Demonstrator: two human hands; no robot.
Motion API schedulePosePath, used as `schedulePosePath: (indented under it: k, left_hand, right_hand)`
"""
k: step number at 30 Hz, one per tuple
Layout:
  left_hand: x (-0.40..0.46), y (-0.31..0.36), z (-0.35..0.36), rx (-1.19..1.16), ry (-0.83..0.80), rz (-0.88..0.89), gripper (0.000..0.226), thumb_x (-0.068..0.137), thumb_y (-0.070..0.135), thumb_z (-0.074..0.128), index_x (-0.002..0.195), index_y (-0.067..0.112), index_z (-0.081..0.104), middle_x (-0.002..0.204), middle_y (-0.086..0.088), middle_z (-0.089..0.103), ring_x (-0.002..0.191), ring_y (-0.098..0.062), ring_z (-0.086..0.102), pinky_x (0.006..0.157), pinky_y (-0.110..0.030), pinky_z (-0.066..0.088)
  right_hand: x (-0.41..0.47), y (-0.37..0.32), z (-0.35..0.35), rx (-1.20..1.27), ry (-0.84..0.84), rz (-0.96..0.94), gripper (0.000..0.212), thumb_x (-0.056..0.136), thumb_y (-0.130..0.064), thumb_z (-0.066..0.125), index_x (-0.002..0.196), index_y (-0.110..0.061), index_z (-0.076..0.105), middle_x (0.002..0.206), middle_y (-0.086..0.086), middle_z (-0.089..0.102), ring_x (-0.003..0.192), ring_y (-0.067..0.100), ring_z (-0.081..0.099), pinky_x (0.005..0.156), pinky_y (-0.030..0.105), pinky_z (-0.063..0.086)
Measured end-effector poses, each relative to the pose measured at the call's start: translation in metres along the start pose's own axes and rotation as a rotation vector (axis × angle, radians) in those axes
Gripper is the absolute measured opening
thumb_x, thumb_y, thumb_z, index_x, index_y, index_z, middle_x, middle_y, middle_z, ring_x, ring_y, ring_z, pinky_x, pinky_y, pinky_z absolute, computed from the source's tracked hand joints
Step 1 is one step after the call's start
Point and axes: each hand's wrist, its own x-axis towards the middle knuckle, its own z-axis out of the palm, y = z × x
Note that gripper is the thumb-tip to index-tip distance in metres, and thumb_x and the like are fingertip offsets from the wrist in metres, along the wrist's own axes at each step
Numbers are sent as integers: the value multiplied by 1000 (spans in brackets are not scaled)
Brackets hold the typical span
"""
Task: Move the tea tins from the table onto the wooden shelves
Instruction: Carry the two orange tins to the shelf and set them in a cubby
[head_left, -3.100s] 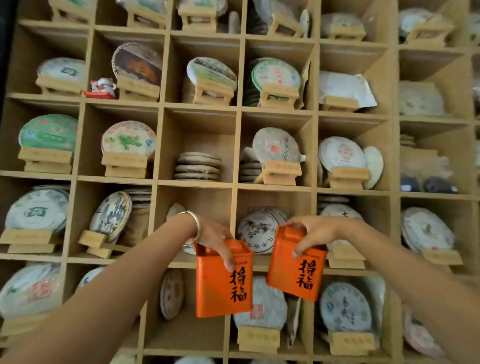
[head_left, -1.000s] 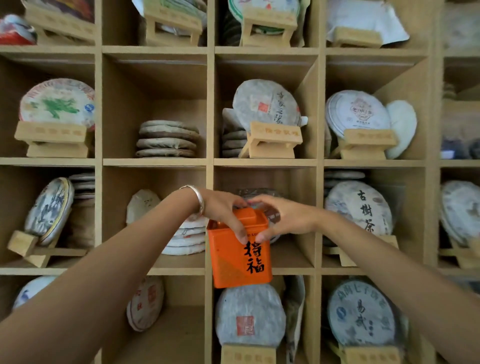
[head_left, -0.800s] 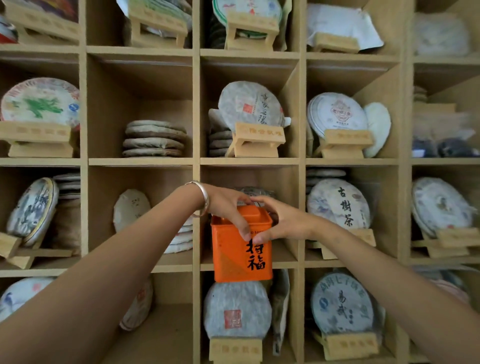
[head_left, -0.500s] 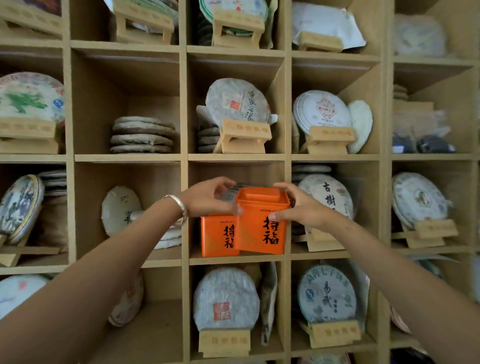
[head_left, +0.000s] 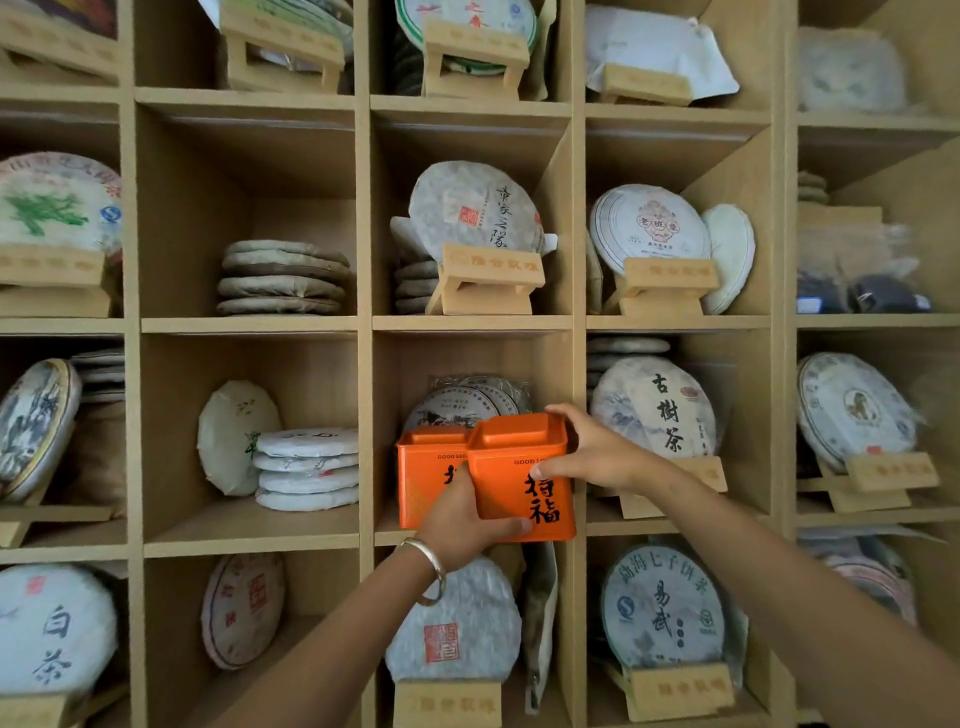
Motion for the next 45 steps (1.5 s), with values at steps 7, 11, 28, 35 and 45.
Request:
schedulePosePath:
  k: [7,11,28,35,45]
  left_hand:
    - [5,-5,8,61,83,32,80,65,38,85,128,24,36,120,4,58,105,-10,58,87,-26,50]
    - [4,-8,12,151,193,47,85,62,44,85,130,19,41,119,0,50,107,-14,50,94,-32,46]
    - [8,-22,25,242,320,5,68,70,41,80,122,17,43,117,-4,54,94,-17,58,83,-33,53]
    - [3,-23,23,330,332,10,54,77,46,71,117,17,49,106,0,60,88,-14,60,72,-29,54]
    - [3,-20,19,459,295,-79,23,83,28,65,101,15,57,84,3,66,80,-16,64,68,-31,54]
  right_hand:
    - [0,8,15,-23,100,32,114,62,-48,74,151,-31,5,120,-8,53,104,9,56,91,30,48]
    - [-2,12,37,-87,302,9,105,66,-53,60,152,-27,5,100,-18,53,85,-5,51,69,13,36]
    - [-11,40,61,-297,680,-149,68,77,-43,71,135,-16,47,118,-4,39,104,10,47,89,33,48]
    - [-27,60,81,-239,637,-133,55,80,-43,68,124,-19,47,109,-6,54,94,7,57,75,27,51]
    - [-26,60,81,-306,635,47,28,83,-44,68,83,-19,55,70,-5,62,62,9,58,54,28,46]
